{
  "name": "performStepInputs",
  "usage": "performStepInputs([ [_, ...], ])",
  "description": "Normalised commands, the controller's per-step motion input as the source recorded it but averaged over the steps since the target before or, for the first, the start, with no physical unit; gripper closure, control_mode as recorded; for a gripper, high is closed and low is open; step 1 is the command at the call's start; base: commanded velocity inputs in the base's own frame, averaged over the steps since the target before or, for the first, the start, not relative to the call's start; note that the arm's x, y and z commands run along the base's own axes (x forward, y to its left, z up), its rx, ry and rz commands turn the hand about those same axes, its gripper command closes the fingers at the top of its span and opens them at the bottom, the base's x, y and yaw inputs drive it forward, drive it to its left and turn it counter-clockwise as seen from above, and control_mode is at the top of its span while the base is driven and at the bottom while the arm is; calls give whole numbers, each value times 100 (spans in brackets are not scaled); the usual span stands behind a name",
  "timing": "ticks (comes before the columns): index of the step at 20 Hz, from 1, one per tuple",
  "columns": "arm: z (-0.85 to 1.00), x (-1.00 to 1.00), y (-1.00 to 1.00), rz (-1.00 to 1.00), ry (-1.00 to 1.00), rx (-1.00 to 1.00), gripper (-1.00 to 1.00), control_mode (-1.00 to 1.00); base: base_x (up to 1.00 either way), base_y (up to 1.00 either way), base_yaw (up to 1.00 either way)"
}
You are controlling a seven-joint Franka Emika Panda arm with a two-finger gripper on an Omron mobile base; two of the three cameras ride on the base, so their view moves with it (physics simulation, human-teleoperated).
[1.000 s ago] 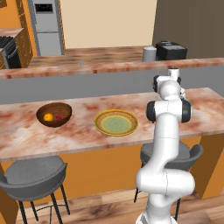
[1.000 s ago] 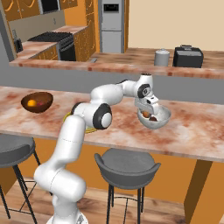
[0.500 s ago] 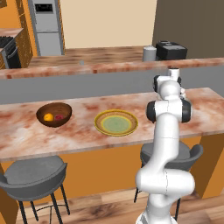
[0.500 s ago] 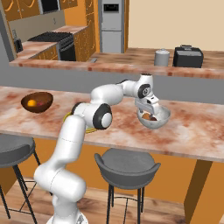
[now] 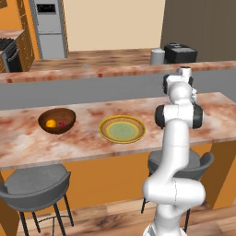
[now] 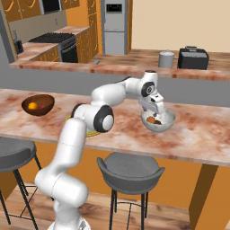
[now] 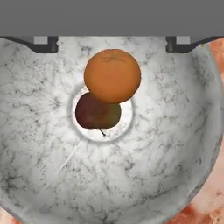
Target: Take the fruits from the plate on the dining counter and place two fruits in each bowl.
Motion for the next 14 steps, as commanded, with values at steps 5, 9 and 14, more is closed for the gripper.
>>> performStepInputs([
  [5, 13, -68, 47, 0, -8, 0, -100, -100, 0, 0, 0],
  [9, -2, -68, 84, 0, -1, 0, -100, -100, 0, 0, 0],
  [14, 1, -69, 82, 0, 0, 0, -100, -100, 0, 0, 0],
])
